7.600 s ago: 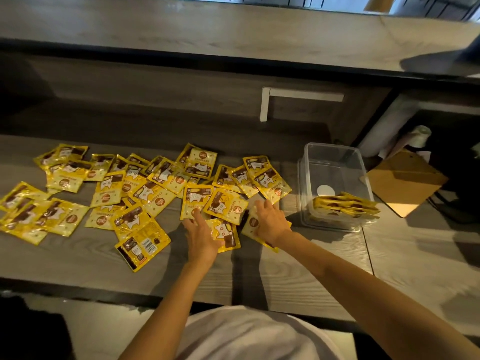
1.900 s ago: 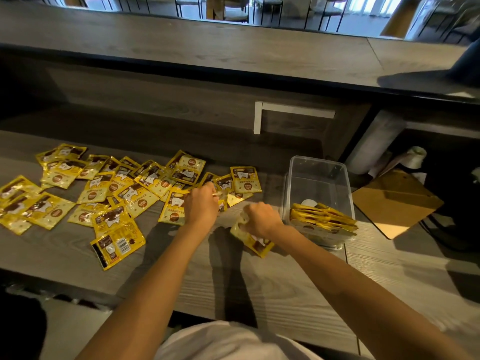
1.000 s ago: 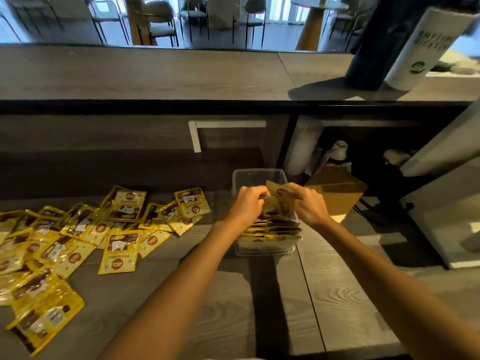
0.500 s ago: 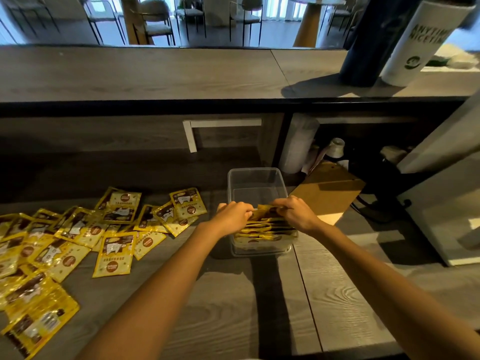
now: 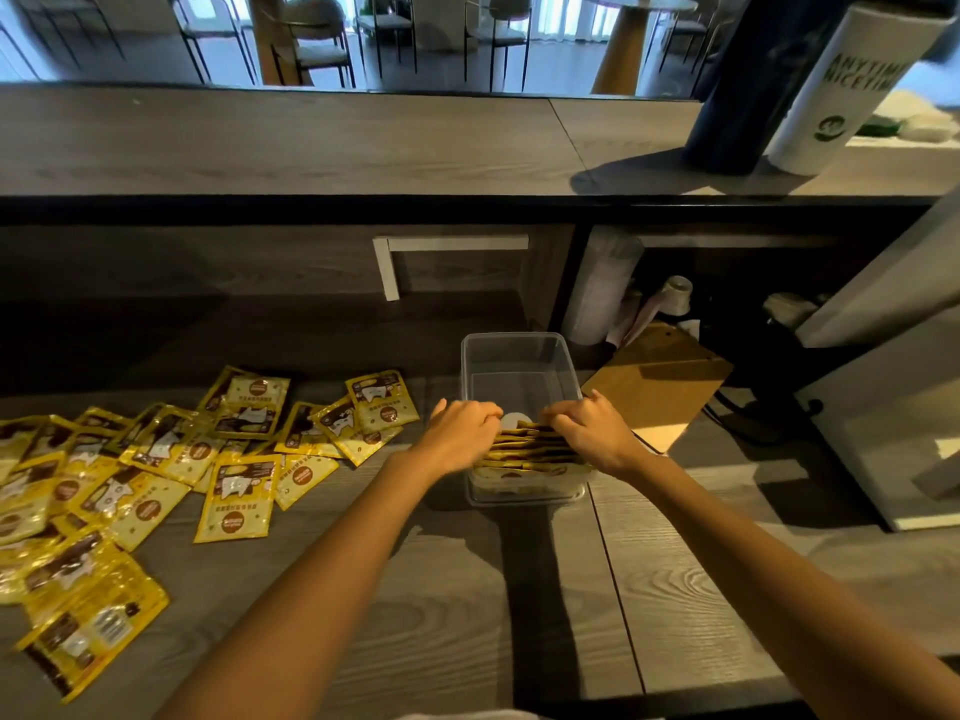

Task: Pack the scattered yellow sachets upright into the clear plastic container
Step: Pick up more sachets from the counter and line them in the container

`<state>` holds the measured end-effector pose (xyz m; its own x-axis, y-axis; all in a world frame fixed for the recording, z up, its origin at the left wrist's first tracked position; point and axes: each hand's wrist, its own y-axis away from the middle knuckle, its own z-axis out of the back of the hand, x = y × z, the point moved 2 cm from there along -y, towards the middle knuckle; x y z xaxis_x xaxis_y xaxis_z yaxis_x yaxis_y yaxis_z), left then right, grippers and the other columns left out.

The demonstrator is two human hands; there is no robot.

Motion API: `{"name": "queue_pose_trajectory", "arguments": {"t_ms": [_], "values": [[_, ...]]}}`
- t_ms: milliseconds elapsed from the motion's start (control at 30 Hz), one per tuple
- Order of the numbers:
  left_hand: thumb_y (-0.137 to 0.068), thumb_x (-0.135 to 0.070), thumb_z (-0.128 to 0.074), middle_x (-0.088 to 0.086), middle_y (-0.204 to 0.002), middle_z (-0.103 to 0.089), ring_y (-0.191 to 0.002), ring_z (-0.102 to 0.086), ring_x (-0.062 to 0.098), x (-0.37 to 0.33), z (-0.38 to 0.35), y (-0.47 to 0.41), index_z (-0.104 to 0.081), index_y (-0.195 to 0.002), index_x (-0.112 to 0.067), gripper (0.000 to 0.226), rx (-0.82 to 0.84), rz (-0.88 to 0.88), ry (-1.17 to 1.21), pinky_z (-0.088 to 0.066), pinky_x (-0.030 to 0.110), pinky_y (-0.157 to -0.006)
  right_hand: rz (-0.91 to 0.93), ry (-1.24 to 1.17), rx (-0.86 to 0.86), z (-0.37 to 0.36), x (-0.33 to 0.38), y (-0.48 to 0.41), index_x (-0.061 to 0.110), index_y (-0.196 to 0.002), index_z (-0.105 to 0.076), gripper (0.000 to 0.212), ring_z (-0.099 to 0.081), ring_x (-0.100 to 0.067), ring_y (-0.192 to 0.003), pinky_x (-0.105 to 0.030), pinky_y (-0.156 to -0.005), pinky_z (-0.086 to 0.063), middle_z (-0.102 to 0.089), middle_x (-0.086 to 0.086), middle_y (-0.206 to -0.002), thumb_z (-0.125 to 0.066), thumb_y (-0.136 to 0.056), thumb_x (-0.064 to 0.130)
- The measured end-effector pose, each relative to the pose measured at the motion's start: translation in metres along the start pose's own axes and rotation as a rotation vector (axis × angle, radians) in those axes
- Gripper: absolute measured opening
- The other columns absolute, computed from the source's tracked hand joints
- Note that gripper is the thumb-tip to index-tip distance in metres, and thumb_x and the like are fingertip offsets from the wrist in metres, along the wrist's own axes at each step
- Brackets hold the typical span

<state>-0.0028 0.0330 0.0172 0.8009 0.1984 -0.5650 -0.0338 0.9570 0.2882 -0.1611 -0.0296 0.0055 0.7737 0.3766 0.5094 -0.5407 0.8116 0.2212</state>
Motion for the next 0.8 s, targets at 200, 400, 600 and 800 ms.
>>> {"name": "queue_pose_trajectory", "arguments": {"t_ms": [200,400,600,800], "values": [[-0.096,-0.008,-0.036,0.010,-0.135,-0.053,-0.124,-0.047,0.024,0.026,0.020,0.009,-0.051,-0.130,-0.013,0.038,-0.280,0.132,0.049,-0.038,0.039,-0.107,0.158,0.141,-0.203,-0.007,0.056,-0.002,0.012,-0.118,-0.060,0.031,-0.043,-0.018,-0.130,-0.036,-0.119,-0.003,-0.059,-0.007,-0.129,-0.044,-0.094,0.020],[-0.096,-0.008,-0.037,0.013,-0.132,-0.052,-0.120,-0.050,0.030,0.104,0.035,0.046,-0.055,-0.125,-0.009,0.034,-0.421,0.410,0.017,-0.041,0.038,-0.097,0.420,0.137,-0.121,-0.073,0.139,-0.020,0.004,-0.116,-0.060,0.031,-0.051,-0.030,-0.119,-0.037,-0.107,-0.032,-0.062,-0.016,-0.121,-0.048,-0.088,0.008],[-0.095,-0.009,-0.040,0.013,-0.148,-0.034,-0.135,-0.035,0.032,0.195,0.027,0.097,-0.040,-0.139,-0.010,0.044,-0.269,0.622,-0.082,-0.034,0.042,-0.108,0.413,0.342,0.346,-0.159,0.187,-0.035,0.013,-0.143,-0.032,0.052,-0.024,-0.029,-0.141,-0.041,-0.114,-0.021,-0.029,-0.012,-0.152,-0.044,-0.092,0.014],[-0.095,0.002,-0.034,0.007,-0.159,0.009,-0.147,-0.001,0.027,0.239,0.004,0.127,-0.003,-0.151,-0.021,0.068,-0.056,0.520,-0.145,-0.023,0.037,-0.116,0.417,0.519,0.519,-0.202,0.197,-0.038,0.016,-0.149,-0.007,0.064,-0.001,-0.024,-0.147,-0.050,-0.117,-0.008,0.001,-0.006,-0.160,-0.042,-0.096,0.022]]}}
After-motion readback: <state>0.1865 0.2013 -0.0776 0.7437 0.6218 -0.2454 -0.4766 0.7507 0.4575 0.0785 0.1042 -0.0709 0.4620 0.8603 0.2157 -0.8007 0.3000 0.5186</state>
